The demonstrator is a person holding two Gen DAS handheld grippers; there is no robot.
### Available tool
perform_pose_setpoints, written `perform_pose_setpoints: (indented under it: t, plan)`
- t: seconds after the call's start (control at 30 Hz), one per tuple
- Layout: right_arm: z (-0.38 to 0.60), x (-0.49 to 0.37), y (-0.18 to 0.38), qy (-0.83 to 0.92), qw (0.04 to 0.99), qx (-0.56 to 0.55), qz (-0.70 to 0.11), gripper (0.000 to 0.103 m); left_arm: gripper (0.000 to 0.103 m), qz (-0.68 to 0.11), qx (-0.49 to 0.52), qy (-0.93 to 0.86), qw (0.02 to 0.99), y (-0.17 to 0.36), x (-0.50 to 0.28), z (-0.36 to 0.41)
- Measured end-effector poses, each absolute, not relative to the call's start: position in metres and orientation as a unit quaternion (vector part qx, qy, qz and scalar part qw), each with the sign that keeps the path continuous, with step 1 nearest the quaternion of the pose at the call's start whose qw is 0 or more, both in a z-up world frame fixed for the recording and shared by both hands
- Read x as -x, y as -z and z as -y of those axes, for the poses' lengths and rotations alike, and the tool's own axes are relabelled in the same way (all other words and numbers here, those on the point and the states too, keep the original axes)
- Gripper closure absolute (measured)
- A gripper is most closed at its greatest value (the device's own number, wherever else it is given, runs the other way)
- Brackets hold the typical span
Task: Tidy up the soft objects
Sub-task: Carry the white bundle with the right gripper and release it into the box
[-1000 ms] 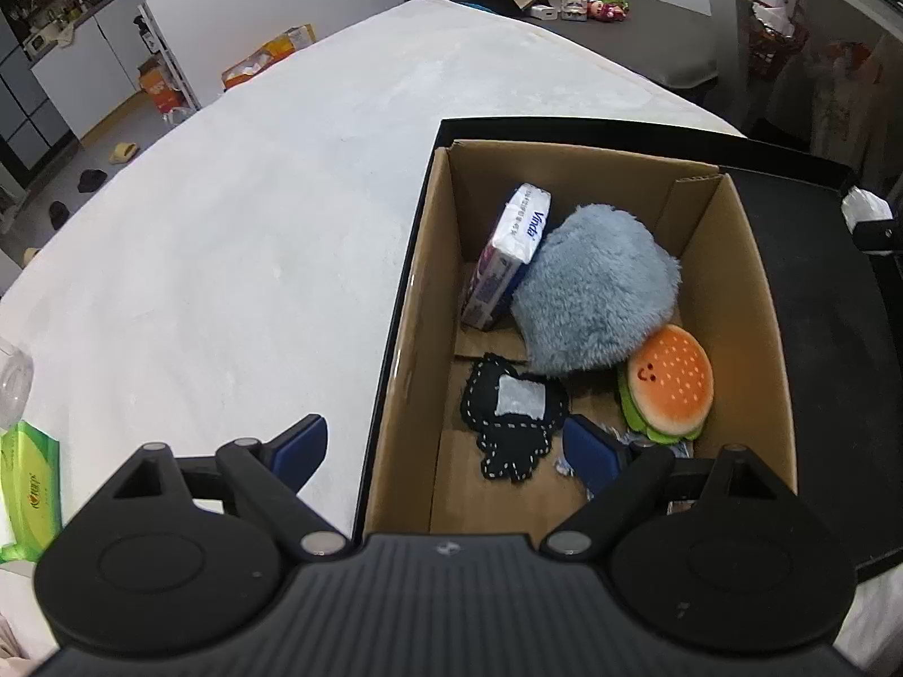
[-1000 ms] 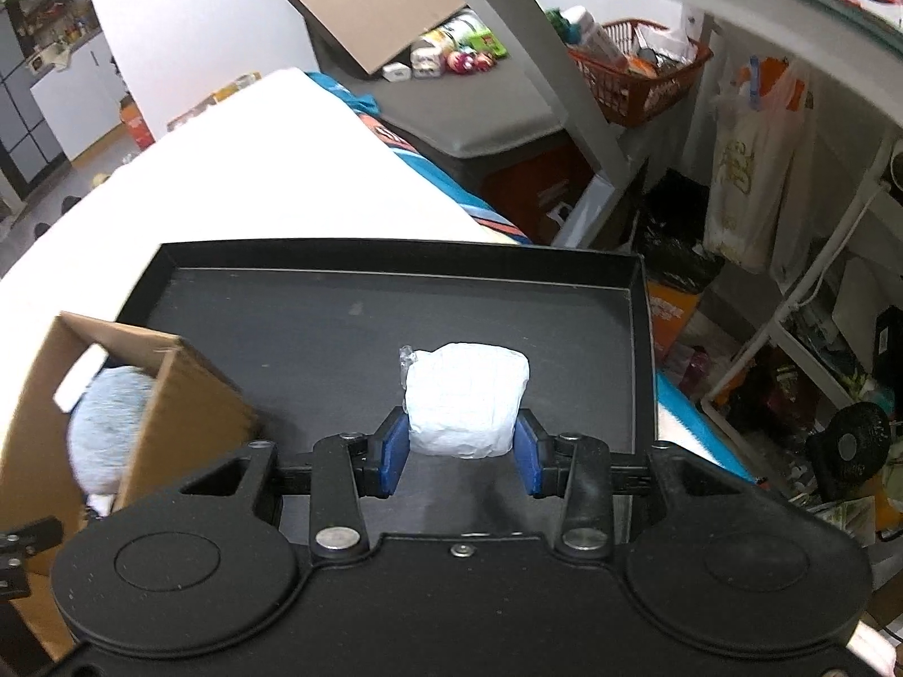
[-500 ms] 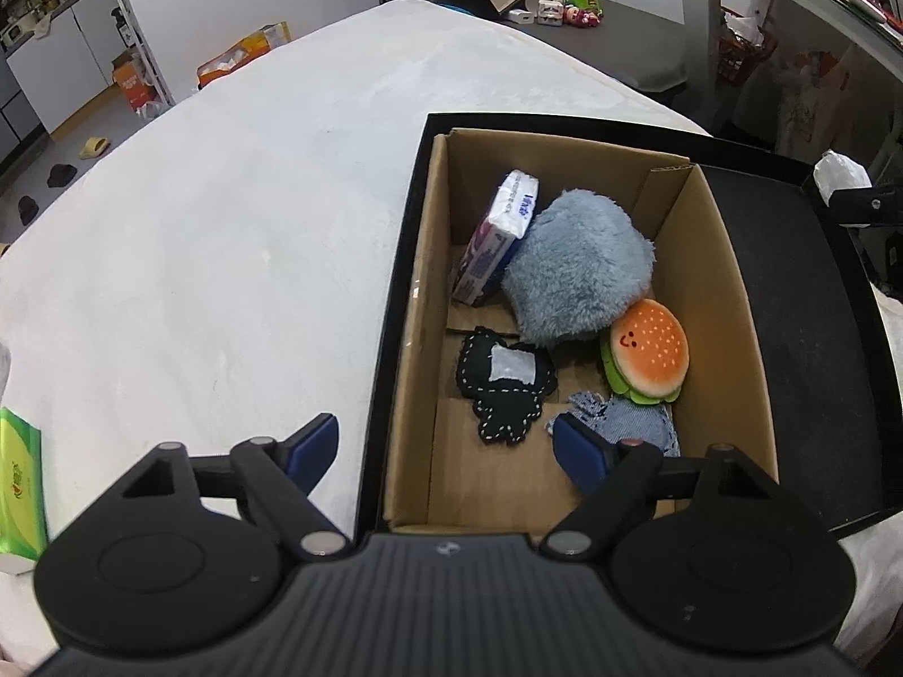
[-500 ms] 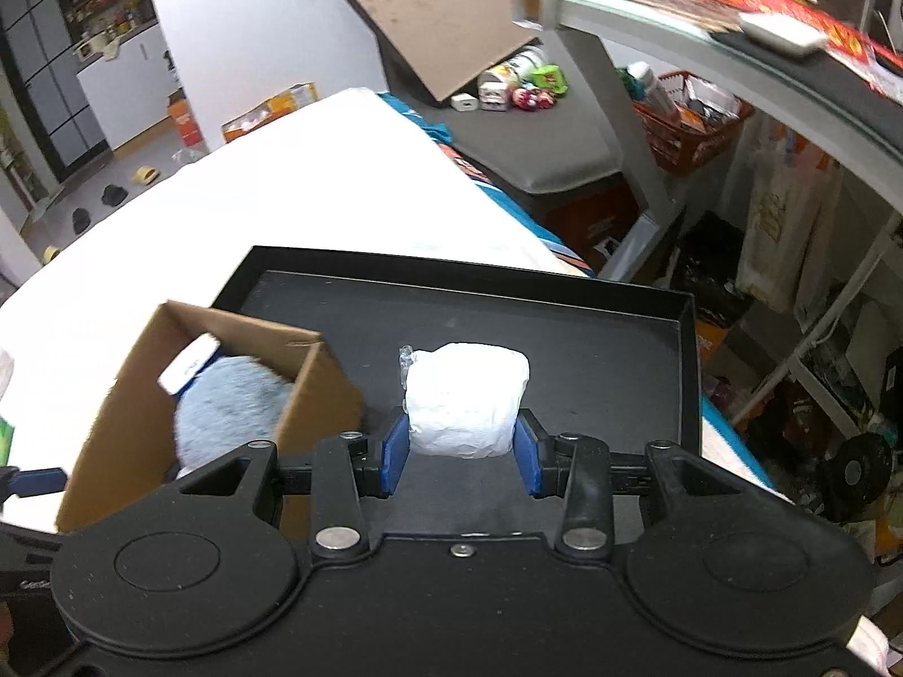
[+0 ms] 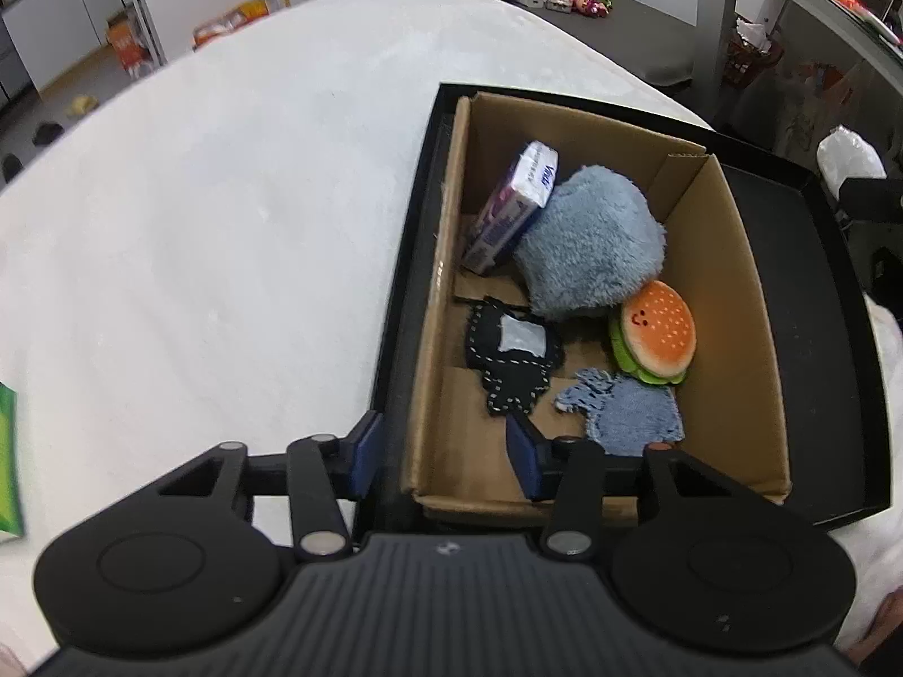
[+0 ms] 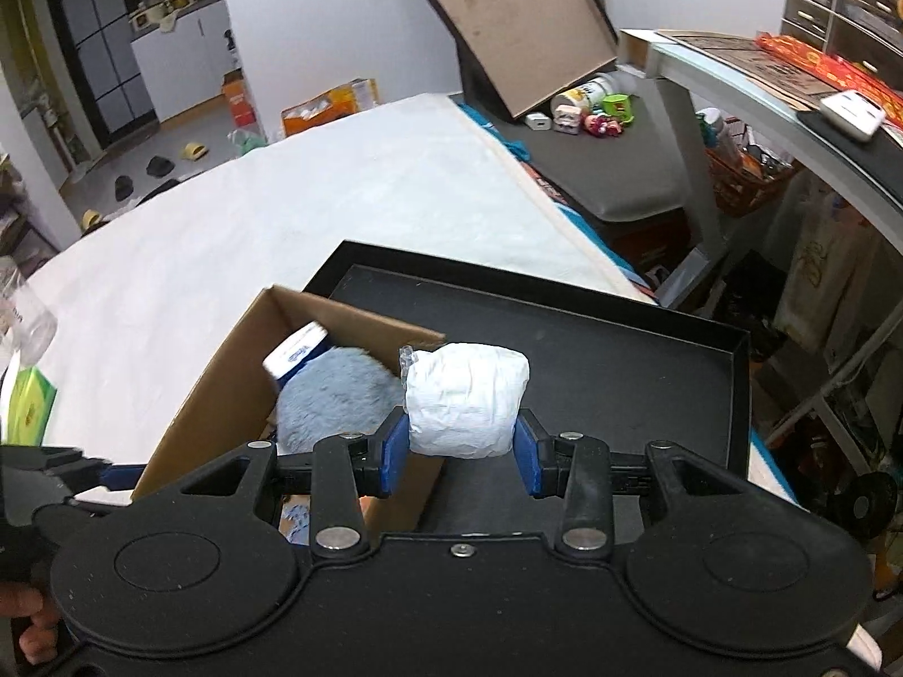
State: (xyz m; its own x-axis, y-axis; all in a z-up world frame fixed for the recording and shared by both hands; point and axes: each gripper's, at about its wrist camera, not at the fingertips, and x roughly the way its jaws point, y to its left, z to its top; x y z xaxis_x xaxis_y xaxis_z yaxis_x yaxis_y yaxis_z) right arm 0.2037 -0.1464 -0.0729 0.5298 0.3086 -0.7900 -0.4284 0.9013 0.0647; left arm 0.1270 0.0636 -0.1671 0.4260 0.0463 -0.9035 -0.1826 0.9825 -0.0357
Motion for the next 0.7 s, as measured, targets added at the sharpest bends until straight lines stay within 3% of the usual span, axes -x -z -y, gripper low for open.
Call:
perform_pose_setpoints:
  t: [0.07, 0.5, 0.7]
  plan:
    - [0.140, -0.201, 0.073, -0.215, 0.870, 0.076, -0.438, 0.064, 0.070, -0.538, 0.058, -0.068, 0.838, 0.171, -0.128, -0.062]
    - [0.092, -0.170, 0.058, -0.261, 0.852, 0.122, -0.436, 0.064, 0.092, -0.525, 0.066, -0.081, 0.845, 0.172, -0.122, -0.069]
    - [0.076, -0.162, 0.056, -0.276, 0.844, 0.134, -0.440, 0.064, 0.093, -0.520, 0.070, -0.074, 0.848, 0.170, -0.120, -0.071]
